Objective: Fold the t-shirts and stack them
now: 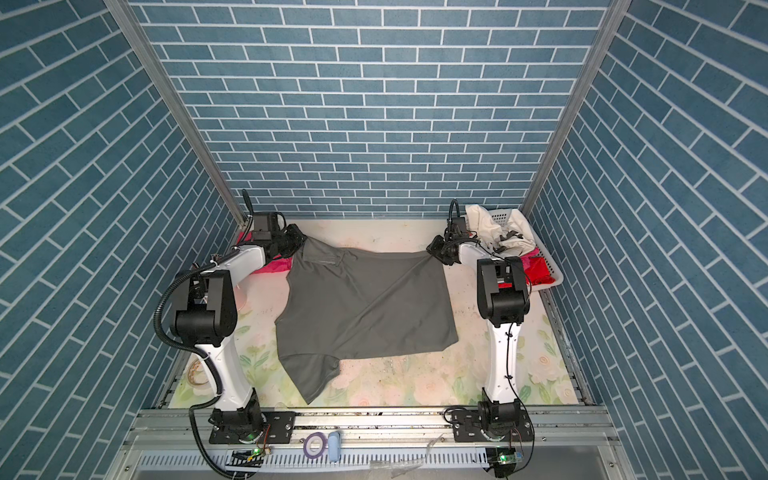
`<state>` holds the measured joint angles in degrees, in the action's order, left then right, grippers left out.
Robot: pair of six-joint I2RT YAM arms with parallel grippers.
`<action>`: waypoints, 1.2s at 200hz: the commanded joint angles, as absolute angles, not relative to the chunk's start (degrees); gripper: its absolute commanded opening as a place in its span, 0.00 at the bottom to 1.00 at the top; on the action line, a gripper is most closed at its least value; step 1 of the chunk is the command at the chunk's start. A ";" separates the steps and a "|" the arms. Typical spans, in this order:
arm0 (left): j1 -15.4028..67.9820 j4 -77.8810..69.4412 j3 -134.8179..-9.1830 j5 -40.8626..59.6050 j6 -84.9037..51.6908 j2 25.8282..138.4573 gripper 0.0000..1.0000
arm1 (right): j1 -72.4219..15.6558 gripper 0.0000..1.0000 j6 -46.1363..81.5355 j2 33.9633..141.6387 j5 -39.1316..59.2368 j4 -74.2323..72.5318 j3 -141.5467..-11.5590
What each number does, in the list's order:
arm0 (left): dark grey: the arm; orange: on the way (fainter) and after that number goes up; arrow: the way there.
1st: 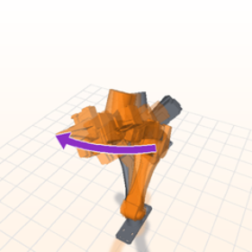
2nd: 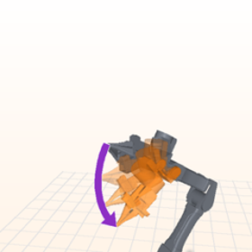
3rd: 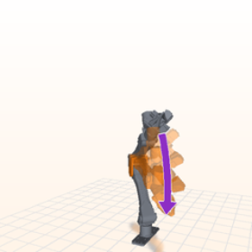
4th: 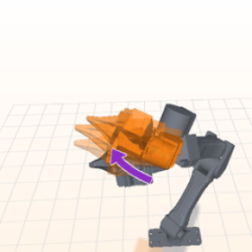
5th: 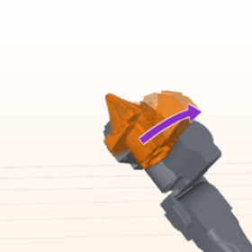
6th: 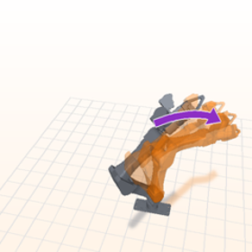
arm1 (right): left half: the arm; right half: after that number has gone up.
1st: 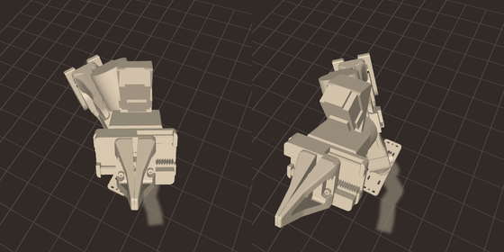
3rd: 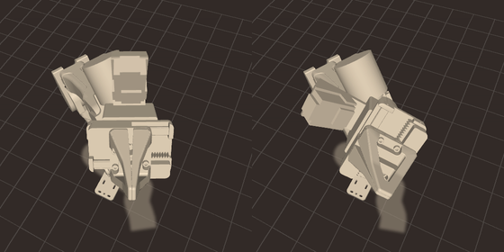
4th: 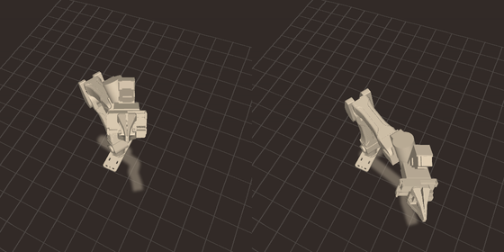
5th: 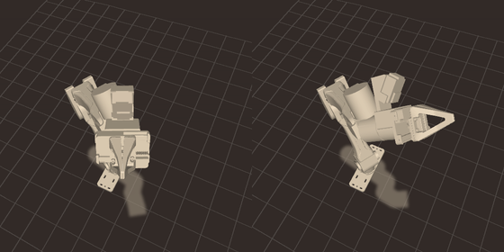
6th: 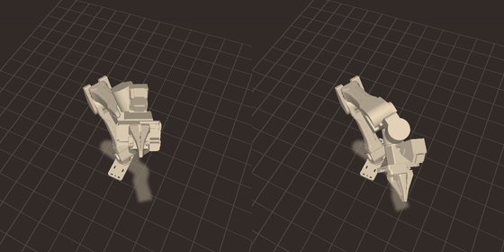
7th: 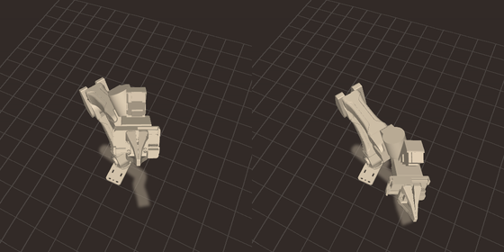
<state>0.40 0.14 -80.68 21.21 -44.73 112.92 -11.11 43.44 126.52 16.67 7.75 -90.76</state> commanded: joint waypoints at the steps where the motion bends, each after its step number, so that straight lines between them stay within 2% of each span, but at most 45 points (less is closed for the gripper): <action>1: 0.68 -1.00 -80.19 21.69 -44.96 111.80 0.00 | -11.16 0.36 47.59 126.31 13.28 6.33 -91.20; 31: 0.03 -0.54 -81.32 21.53 -44.66 111.53 0.00 | -11.25 0.12 47.55 125.29 11.35 6.35 -90.90; 55: -0.33 0.28 -82.95 21.95 -44.47 111.03 0.00 | -11.25 0.00 46.77 124.73 10.90 5.89 -90.68; 240: -3.56 0.76 -76.38 24.19 -45.38 104.68 0.00 | -13.85 0.00 40.91 118.12 14.28 5.44 -85.11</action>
